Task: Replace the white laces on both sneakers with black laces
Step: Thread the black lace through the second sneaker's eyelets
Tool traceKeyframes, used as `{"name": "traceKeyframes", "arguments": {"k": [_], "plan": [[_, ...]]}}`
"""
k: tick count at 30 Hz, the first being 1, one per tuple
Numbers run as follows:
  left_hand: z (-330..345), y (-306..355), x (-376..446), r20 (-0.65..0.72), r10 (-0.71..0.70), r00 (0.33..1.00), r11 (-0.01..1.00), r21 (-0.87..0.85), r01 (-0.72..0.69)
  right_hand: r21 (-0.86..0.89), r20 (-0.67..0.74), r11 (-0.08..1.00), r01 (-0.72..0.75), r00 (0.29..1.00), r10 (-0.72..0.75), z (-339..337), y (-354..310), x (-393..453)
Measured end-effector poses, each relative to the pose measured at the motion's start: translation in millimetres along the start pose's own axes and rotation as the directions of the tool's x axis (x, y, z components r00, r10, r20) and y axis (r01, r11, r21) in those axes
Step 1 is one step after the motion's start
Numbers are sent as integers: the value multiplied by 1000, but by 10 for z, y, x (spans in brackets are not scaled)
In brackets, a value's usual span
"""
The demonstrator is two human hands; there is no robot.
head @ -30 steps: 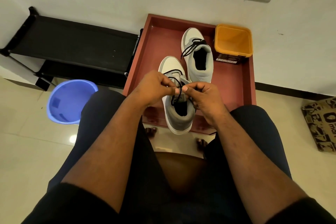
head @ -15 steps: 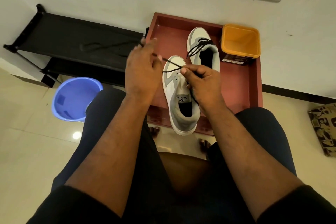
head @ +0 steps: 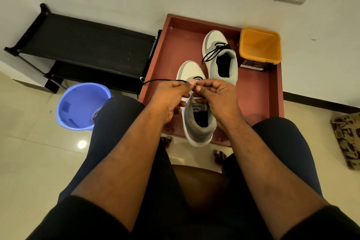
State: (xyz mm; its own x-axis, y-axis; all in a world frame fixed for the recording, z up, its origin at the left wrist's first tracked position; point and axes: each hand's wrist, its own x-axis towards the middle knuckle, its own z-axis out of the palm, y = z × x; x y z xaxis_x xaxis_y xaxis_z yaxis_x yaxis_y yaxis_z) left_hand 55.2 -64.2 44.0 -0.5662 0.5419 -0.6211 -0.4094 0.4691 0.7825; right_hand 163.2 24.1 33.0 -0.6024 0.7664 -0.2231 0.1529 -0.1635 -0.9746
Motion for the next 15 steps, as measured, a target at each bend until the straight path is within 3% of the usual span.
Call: {"name": "traceKeyframes", "arguments": {"k": [3, 5, 7, 10, 11, 15], "plan": [[25, -5, 38, 9, 49, 999, 986, -158, -47, -62, 62, 997, 36, 998, -32, 0, -46, 14], [45, -14, 89, -64, 94, 994, 970, -217, -106, -109, 100, 992, 62, 994, -52, -18, -43, 43], [52, -14, 186, -166, 139, 976, 966, -196, -171, -349, 110, 915, 200, 979, -172, -65, -17, 112], [78, -52, 337, -217, 165, 962, 964, -172, -203, -799, 225, 494, 342, 933, -282, -107, 51, 319], [94, -80, 382, -222, 175, 959, 965, -155, -212, -855, 265, 387, 344, 933, -243, -86, 80, 396], [154, -158, 502, -227, 228, 947, 966, -71, -249, -946, 277, 138, 292, 953, -120, 111, 88, 500]]}}
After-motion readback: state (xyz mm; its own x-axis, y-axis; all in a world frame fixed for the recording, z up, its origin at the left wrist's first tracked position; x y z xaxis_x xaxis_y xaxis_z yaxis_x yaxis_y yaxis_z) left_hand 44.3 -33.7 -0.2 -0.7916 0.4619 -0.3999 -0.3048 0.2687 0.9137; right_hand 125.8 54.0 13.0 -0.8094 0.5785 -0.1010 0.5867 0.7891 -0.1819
